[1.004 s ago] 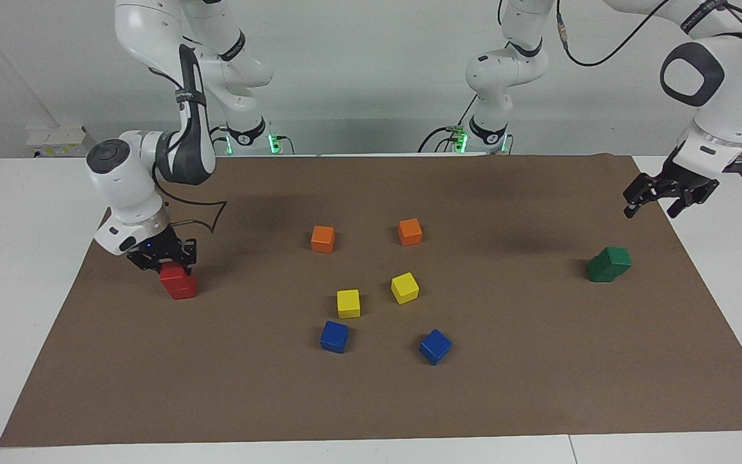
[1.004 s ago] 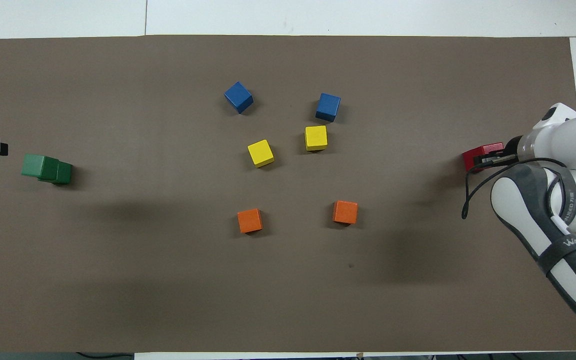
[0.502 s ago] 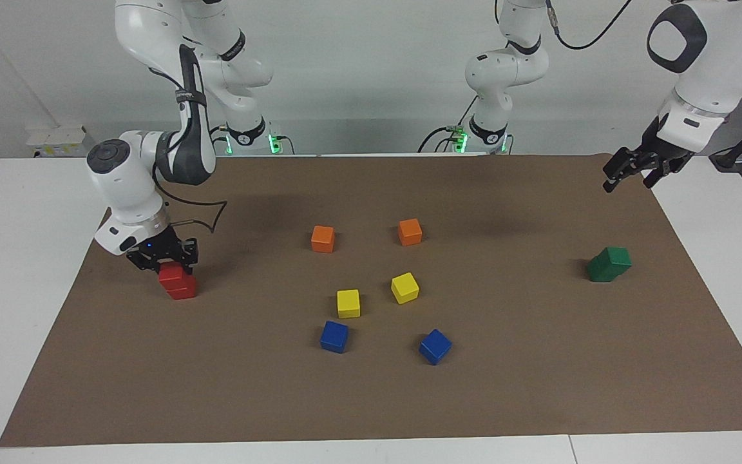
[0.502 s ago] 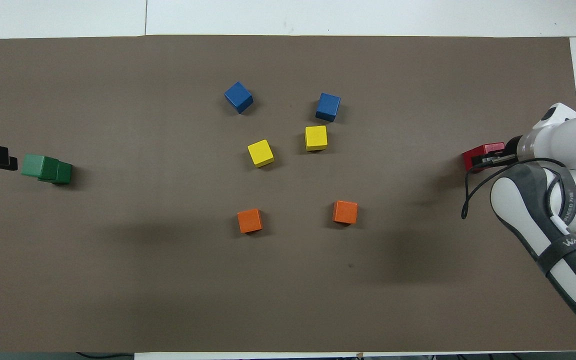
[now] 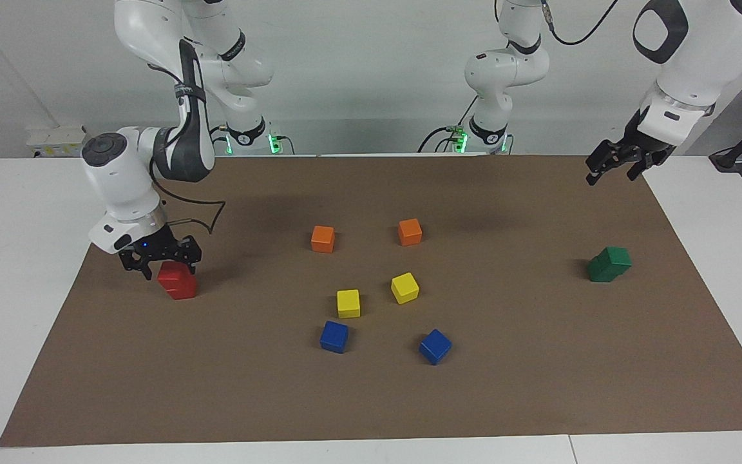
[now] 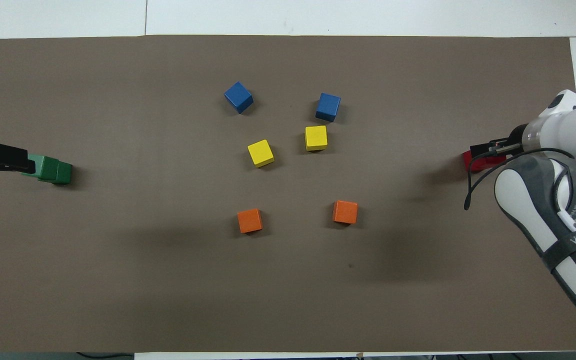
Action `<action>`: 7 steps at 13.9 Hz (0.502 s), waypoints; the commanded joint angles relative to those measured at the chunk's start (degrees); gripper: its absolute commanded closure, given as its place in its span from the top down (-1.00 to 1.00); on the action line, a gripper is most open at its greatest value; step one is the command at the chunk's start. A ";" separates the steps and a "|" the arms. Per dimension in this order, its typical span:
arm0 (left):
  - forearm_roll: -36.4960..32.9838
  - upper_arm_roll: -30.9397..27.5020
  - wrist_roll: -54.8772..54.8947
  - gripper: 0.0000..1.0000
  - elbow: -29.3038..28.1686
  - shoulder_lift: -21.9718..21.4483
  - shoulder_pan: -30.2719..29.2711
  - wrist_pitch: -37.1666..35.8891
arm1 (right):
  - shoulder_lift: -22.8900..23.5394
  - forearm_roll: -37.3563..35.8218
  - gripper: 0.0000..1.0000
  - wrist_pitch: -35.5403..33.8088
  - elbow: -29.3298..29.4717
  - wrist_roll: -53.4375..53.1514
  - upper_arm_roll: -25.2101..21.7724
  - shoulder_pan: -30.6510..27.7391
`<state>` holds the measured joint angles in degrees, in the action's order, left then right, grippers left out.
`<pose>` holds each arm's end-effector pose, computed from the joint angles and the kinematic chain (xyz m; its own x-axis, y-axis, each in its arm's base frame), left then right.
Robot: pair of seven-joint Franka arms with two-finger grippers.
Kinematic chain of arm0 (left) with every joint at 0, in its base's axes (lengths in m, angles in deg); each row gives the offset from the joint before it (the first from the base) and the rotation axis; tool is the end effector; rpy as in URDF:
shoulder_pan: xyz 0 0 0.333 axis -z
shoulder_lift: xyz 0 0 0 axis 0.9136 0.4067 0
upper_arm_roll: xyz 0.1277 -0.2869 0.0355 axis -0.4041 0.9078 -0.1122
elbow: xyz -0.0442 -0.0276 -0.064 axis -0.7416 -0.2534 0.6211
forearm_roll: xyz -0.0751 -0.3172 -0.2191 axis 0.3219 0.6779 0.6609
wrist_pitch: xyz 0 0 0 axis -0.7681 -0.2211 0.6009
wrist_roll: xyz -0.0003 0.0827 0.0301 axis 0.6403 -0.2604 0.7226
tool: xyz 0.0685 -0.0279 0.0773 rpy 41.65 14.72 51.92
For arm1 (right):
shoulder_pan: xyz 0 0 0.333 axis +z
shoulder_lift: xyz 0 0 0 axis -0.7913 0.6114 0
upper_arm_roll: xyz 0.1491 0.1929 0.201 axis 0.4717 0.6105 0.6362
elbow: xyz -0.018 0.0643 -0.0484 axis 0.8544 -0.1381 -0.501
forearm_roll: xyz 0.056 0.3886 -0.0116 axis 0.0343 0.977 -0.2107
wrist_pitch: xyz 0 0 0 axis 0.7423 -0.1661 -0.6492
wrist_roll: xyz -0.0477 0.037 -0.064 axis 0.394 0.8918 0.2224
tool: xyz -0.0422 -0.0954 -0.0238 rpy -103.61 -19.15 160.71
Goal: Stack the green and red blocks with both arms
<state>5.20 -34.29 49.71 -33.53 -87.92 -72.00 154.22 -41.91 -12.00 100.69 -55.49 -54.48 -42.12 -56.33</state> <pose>0.5355 0.0091 0.5964 0.9983 0.0575 -0.0047 0.0577 -0.9976 0.0383 0.5890 -0.0582 0.3843 0.9791 0.1518 0.1351 0.1457 -0.9878 0.0543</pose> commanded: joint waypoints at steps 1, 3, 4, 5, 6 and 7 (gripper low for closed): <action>0.01 -1.58 -0.36 1.00 1.51 0.23 2.21 0.31 | -1.28 0.25 1.00 -4.55 3.42 -1.48 0.66 1.64; 0.01 -2.89 -0.28 1.00 1.60 0.32 3.70 0.05 | -2.69 0.25 1.00 -10.60 7.19 -2.70 0.75 3.05; 0.01 -2.99 -0.28 1.00 1.60 0.32 3.97 -0.21 | -3.91 0.34 1.00 -14.02 8.78 -3.67 0.75 3.58; 0.01 -2.99 -0.28 1.00 1.69 0.32 4.06 -0.39 | -5.32 0.42 1.00 -16.84 9.49 -4.28 0.83 3.67; -0.08 -3.07 -0.36 1.00 2.21 0.50 4.76 -0.57 | -7.16 1.12 1.00 -18.70 9.67 -4.55 1.36 3.68; -0.60 -3.51 -0.36 1.00 3.26 0.93 5.46 -0.92 | -9.35 3.48 1.00 -20.63 9.67 -5.77 1.97 3.68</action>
<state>5.19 -36.14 49.71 -32.61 -87.90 -68.97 154.30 -47.38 -11.18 83.55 -45.68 -58.62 -41.41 -51.98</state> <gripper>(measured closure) 0.000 0.000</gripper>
